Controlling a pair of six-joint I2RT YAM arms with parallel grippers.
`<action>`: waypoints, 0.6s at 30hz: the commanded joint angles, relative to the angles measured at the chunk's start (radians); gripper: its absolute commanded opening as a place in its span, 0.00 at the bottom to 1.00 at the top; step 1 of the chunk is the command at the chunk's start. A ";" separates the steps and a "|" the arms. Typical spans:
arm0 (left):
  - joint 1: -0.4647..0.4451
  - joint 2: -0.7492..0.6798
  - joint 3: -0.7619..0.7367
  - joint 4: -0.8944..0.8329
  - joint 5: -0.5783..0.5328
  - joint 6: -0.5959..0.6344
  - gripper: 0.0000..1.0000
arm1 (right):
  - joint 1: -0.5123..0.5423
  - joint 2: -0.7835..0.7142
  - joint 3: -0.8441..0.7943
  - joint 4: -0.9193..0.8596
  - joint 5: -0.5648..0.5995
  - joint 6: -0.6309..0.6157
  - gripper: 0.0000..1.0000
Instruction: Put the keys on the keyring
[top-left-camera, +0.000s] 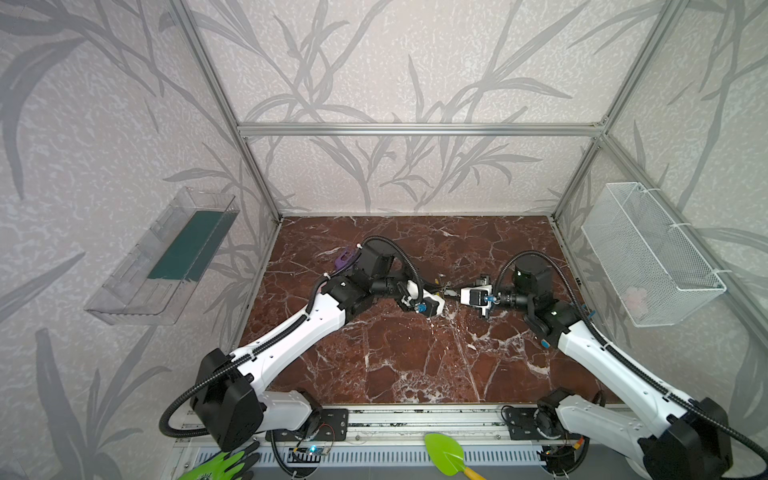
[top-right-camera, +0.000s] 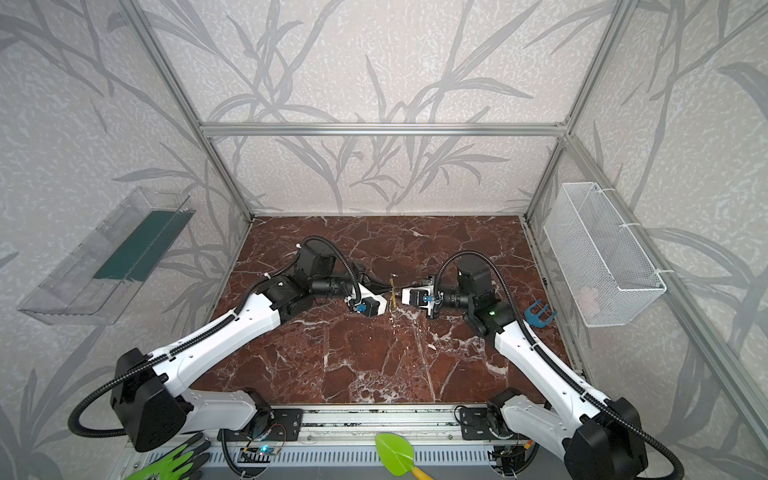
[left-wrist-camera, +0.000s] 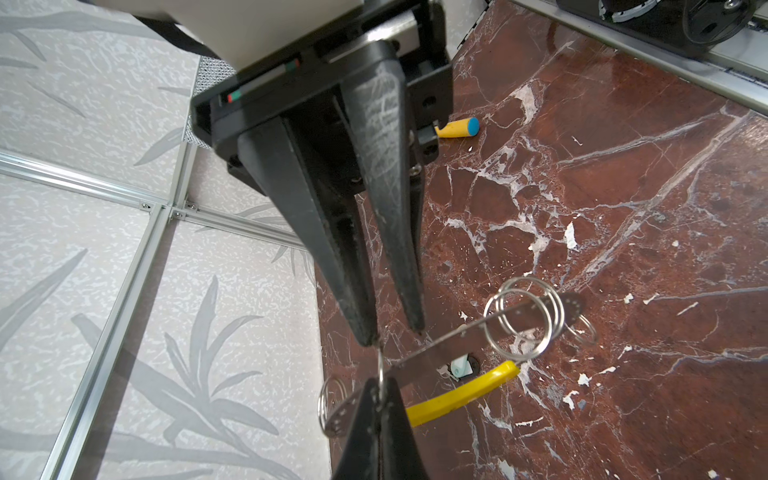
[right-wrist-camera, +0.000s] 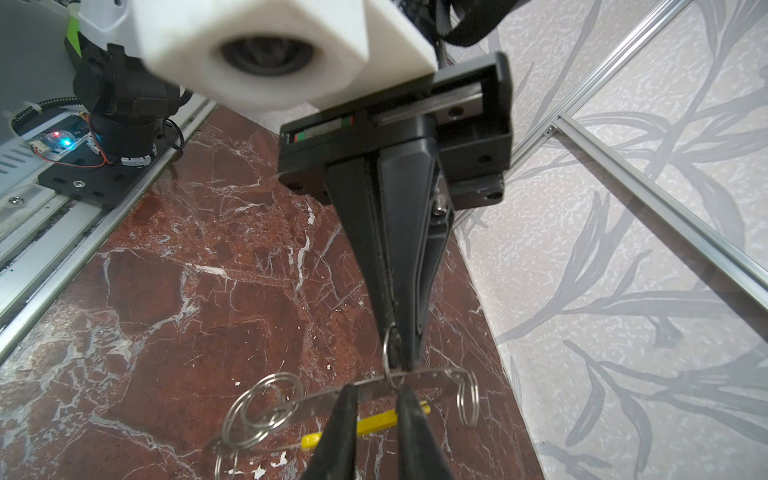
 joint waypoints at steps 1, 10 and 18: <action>-0.008 -0.028 -0.001 -0.029 0.017 0.036 0.00 | 0.001 -0.009 0.034 0.003 0.002 0.011 0.20; -0.014 -0.026 0.013 -0.069 0.021 0.047 0.00 | 0.001 -0.001 0.060 -0.058 -0.037 -0.019 0.17; -0.018 -0.025 0.022 -0.082 0.020 0.044 0.00 | 0.001 0.007 0.087 -0.160 -0.063 -0.068 0.19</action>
